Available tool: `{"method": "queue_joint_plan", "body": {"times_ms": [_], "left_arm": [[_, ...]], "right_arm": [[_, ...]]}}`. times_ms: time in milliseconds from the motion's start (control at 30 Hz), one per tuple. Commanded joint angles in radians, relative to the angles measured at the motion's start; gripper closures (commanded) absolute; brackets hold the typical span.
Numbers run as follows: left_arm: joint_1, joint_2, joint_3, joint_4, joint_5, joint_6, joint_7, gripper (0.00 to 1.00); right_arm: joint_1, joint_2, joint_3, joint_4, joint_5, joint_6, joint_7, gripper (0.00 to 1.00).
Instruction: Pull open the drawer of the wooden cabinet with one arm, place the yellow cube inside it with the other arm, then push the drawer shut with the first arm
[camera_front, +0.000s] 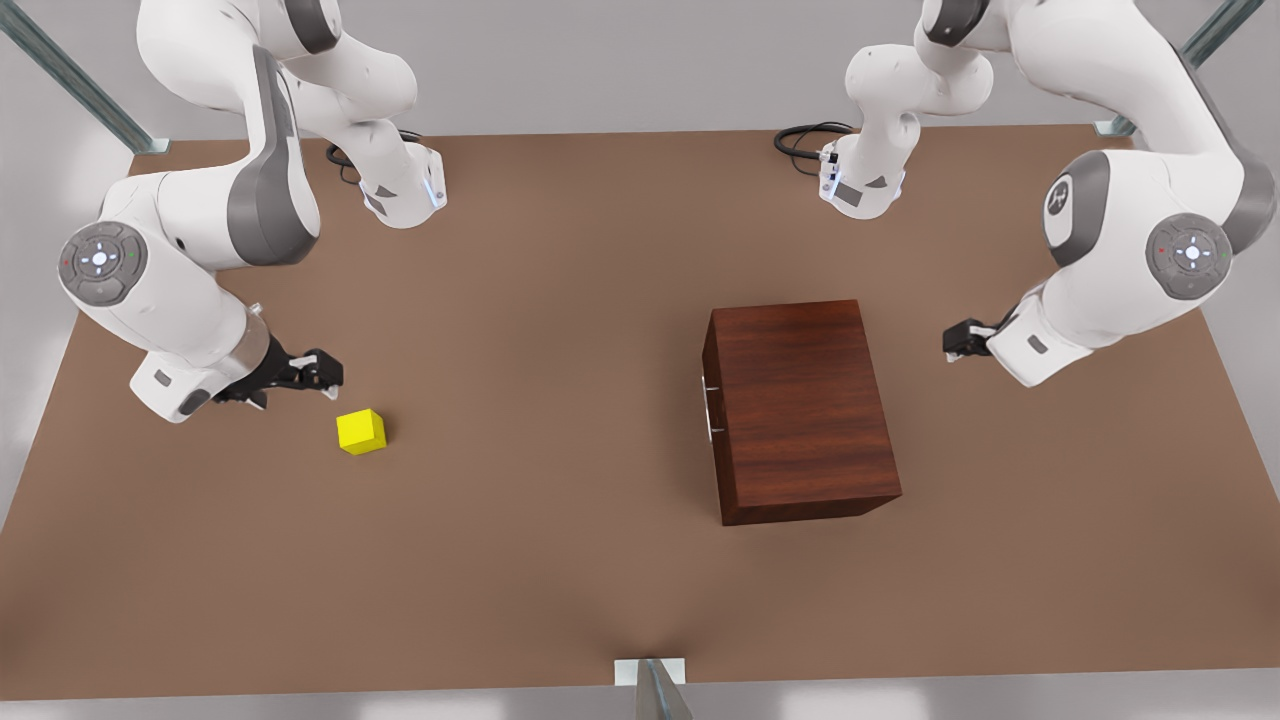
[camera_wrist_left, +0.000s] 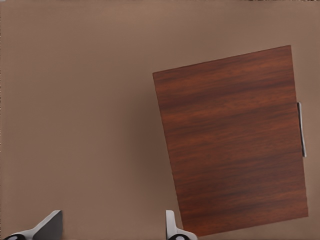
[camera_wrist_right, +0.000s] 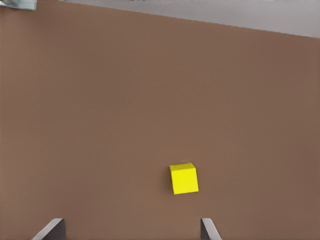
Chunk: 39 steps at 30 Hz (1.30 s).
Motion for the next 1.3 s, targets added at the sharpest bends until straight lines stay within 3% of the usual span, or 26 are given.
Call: {"method": "queue_joint_plan", "body": {"times_ms": [0, 167, 300, 433, 633, 767, 900, 1000, 1067, 1267], "left_arm": [[-0.010, 0.007, -0.002, 0.000, 0.013, 0.059, 0.058, 0.00], [-0.381, 0.164, 0.000, 0.032, 0.018, 0.165, -0.428, 0.00], [-0.519, 0.356, -0.002, 0.158, 0.016, 0.299, -0.804, 0.00], [-0.539, 0.412, -0.023, 0.192, 0.013, 0.332, -1.057, 0.00], [-0.554, 0.440, -0.020, 0.178, 0.019, 0.348, -1.088, 0.00], [-0.554, 0.475, -0.019, 0.178, 0.048, 0.323, -1.176, 0.00], [-0.573, 0.501, -0.016, 0.180, 0.110, 0.260, -1.197, 0.00], [-0.585, 0.512, -0.016, 0.181, 0.156, 0.256, -1.203, 0.00], [-0.590, 0.515, -0.016, 0.181, 0.162, 0.256, -1.203, 0.09], [-0.586, 0.518, -0.016, 0.184, 0.183, 0.269, -1.194, 0.10]], "right_arm": [[0.003, -0.001, 0.001, 0.001, 0.001, 0.029, 0.007, 0.00], [0.000, -0.001, 0.001, 0.001, 0.001, 0.029, -0.002, 0.00], [-0.002, -0.003, -0.001, 0.001, 0.001, 0.029, -0.002, 0.00], [-0.002, -0.001, -0.001, -0.001, 0.001, 0.029, -0.002, 0.00], [0.009, 0.083, 0.001, -0.025, -0.006, 0.136, -0.013, 0.00], [0.006, 0.079, 0.003, -0.174, -0.021, 0.342, -0.142, 0.00], [-0.003, 0.076, 0.003, -0.263, -0.019, 0.429, -0.333, 0.00], [-0.016, 0.083, 0.004, -0.286, -0.012, 0.434, -0.422, 0.00], [-0.019, 0.083, 0.004, -0.315, -0.013, 0.432, -0.445, 0.00], [-0.028, 0.062, 0.010, -0.457, -0.010, 0.437, -0.432, 0.00]]}}
